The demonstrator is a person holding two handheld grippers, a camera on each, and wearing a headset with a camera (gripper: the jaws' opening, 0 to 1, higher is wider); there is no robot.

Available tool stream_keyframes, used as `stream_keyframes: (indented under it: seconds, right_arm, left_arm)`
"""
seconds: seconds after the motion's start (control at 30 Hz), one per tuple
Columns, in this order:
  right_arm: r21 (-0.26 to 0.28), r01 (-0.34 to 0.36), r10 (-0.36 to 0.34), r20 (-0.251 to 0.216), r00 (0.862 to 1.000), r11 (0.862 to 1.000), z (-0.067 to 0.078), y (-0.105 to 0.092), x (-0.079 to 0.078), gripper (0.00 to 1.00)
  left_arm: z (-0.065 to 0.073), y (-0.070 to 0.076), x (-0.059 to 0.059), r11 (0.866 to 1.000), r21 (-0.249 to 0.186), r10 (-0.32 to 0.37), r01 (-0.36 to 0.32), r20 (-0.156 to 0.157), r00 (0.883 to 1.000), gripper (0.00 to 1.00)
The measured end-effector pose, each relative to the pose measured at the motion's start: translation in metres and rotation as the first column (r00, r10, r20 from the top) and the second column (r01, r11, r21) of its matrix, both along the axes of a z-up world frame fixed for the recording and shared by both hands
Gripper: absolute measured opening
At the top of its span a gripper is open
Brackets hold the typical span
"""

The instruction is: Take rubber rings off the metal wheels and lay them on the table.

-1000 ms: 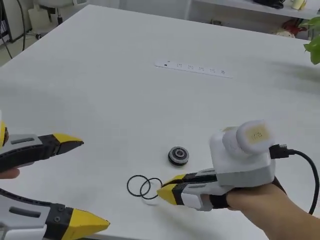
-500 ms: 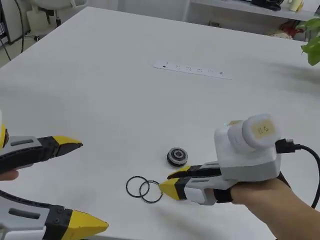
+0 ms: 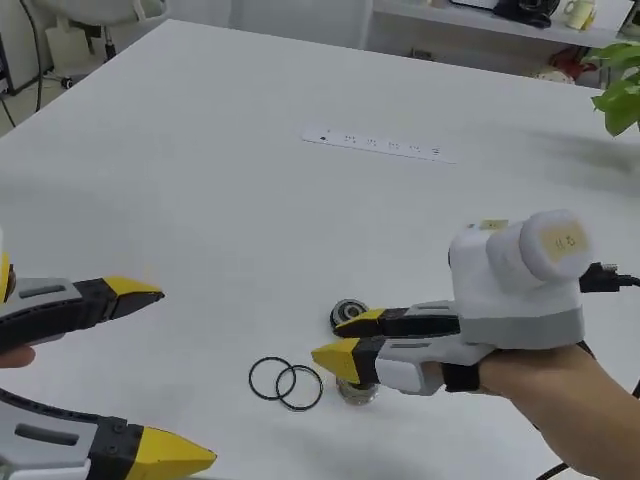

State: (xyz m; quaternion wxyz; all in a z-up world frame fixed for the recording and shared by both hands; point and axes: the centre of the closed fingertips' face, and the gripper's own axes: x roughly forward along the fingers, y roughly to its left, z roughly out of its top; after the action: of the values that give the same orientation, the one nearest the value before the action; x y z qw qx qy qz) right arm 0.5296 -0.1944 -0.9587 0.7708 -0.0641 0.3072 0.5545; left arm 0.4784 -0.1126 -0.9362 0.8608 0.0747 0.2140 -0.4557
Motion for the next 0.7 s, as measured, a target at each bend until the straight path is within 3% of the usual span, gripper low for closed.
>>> stream_keyframes:
  seconds: [0.13,0.33,0.43,0.7]
  right_arm:
    - [0.029,0.004,-0.004,0.009,1.000,1.000,0.012,0.001,0.005,0.24]
    - [0.044,0.003,-0.006,0.068,0.998,0.999,0.031,0.004,0.019,0.28]
    - [0.094,0.019,-0.029,0.107,0.994,0.995,0.046,0.009,0.031,0.29]
    - [0.168,0.050,-0.080,0.177,0.981,0.984,0.077,0.007,0.061,0.31]
  left_arm:
    - [0.000,0.001,0.001,1.000,-0.014,0.008,-0.008,-0.005,1.000,0.91]
    - [0.003,0.001,0.002,1.000,-0.027,0.016,-0.016,0.002,1.000,0.91]
    - [0.002,0.001,0.002,1.000,-0.024,0.012,-0.012,0.002,1.000,0.91]
    - [0.001,0.000,0.001,1.000,-0.024,0.008,-0.008,-0.004,1.000,0.91]
